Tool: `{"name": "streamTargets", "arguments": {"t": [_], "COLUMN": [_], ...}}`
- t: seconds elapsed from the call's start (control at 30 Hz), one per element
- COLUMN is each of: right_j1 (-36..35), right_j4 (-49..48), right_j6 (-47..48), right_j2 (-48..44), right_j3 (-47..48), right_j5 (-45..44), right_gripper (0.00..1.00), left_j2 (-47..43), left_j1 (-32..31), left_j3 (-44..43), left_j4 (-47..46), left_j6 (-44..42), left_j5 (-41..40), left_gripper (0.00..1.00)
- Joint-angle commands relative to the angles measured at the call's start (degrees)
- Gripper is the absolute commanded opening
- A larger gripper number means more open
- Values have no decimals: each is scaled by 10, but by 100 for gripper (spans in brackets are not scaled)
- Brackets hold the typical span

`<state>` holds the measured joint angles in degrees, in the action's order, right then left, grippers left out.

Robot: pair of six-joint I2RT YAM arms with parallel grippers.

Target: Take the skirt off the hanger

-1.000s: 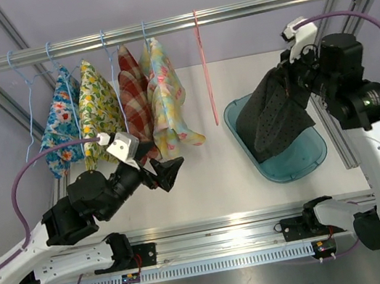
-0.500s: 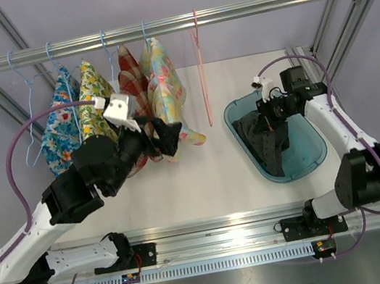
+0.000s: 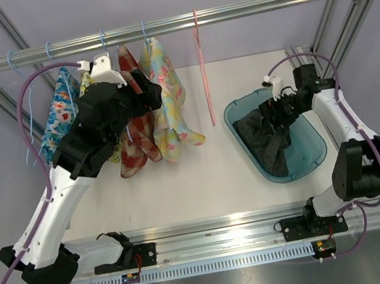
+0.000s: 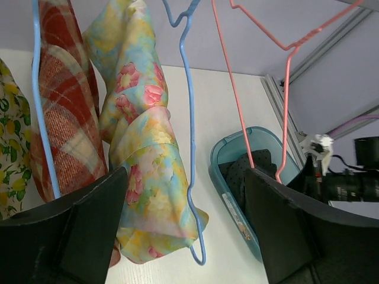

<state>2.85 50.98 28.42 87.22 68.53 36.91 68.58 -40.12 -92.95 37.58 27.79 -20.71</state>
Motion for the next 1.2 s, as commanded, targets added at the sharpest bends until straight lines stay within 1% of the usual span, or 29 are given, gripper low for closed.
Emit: {"name": "streamTargets", "arguments": {"t": [0.0, 0.17, 0.2, 0.27, 0.3, 0.37, 0.4, 0.47, 0.5, 0.53, 0.57, 0.6, 0.7, 0.9, 1.0, 1.17], "right_j1": [5, 6, 5, 6, 6, 6, 6, 6, 6, 6, 6, 6, 6, 5, 6, 6], "right_j4": [24, 45, 49, 54, 57, 60, 59, 57, 56, 55, 55, 56, 61, 61, 59, 70], "right_j6": [25, 24, 23, 16, 12, 4, 1, -8, -11, -17, -19, -21, -27, -43, -47, -37], "right_j2": [-70, -116, -122, -137, -142, -150, -156, -161, -166, -170, -172, -176, -180, -193, -201, -205], "right_j3": [56, 71, 70, 64, 62, 56, 54, 49, 49, 50, 52, 55, 70, 96, 100, 110], "right_j5": [-19, -16, -11, 6, 12, 30, 35, 47, 51, 55, 62, 64, 74, 98, 106, 118], "right_gripper": [100, 100, 100, 99, 99, 99, 99, 99, 99, 99, 99, 100, 100, 100, 99, 100], "left_j2": [29, 81, 96, 108, 113, 126, 130, 138, 141, 145, 147, 147, 145, 121, 105, 81], "left_j1": [18, 24, 24, 24, 24, 24, 24, 24, 24, 24, 24, 24, 24, 24, 24, 24], "left_j3": [-35, -64, -68, -72, -72, -72, -72, -69, -71, -72, -74, -78, -100, -136, -133, -102], "left_j4": [-37, -50, -50, -53, -55, -58, -61, -71, -79, -83, -88, -99, -114, -149, -160, -169], "left_j6": [17, -9, -14, -29, -35, -53, -66, -83, -93, -100, -105, -111, -119, -104, -87, -64], "left_j5": [56, 66, 56, 43, 23, 4, -10, -9, 0, 8, 13, 31, 51, 57, 65, 81], "left_gripper": [80, 73, 70, 66, 60, 53, 42, 29, 14, 5, 0, 0, 0, 0, 0, 0]}}
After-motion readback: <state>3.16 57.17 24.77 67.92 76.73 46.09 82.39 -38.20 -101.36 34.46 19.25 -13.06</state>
